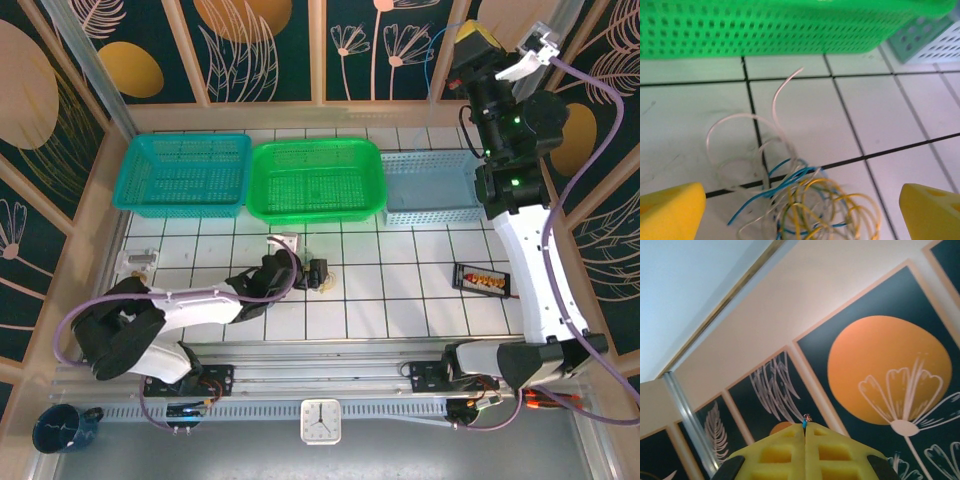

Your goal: Untangle the cables

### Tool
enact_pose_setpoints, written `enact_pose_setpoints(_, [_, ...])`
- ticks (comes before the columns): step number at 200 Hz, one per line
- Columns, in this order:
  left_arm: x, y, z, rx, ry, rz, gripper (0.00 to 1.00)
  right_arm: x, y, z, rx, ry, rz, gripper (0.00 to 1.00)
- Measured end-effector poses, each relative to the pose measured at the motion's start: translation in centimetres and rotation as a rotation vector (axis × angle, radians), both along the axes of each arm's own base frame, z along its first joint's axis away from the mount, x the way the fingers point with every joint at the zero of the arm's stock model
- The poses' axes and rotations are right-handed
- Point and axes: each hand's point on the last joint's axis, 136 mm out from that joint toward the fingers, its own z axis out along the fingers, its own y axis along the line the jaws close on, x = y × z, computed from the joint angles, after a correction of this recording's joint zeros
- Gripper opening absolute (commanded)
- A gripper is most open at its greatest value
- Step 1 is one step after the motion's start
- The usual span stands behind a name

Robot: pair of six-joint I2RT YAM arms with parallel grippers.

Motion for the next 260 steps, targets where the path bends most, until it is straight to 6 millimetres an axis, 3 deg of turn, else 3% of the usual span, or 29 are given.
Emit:
enact_pose_setpoints(33, [0.2,-0.5,2.9,-0.063,-0.041,-0.008,0.99,2.1,-1.3,-1.9,-0.001,0.040,-0.043,0.00])
enact_pose_setpoints(89, [0.1,-0.4,5.7,-0.125,-0.088,-0.008,0.99,5.3,-3.0,-6.1,-0.003,0.109,-0.108,0.00])
enact_pose_setpoints(116, [0.1,-0.3,6.3,-0.136,-0.097,-0.007,0.99,7.9,-3.3,-12.1,-0.011,0.217,-0.143,0.00])
enact_pose_setpoints(159, [0.1,-0.3,6.3,-0.138,-0.097,-0.007,0.99,12.3,-3.2,-26.9,-0.059,0.520,-0.166,0.00])
enact_pose_setpoints(179, [0.1,-0.3,6.3,-0.139,-0.096,-0.006,0.99,13.1,-3.4,-31.9,-0.079,0.633,-0.185,0.00])
enact_pose_setpoints(199, [0.1,-0.3,6.3,-0.141,-0.095,-0.005,0.99,13.4,-3.8,-34.4,-0.089,0.694,-0.212,0.00])
enact_pose_setpoints(234, [0.1,-0.3,6.3,-0.144,-0.094,-0.004,0.99,14.0,-5.2,-36.8,-0.100,0.751,-0.282,0.00])
enact_pose_setpoints(260, [0.0,-0.3,6.3,-0.148,-0.091,-0.003,0.99,14.5,-7.3,-40.6,-0.109,0.844,-0.345,0.00])
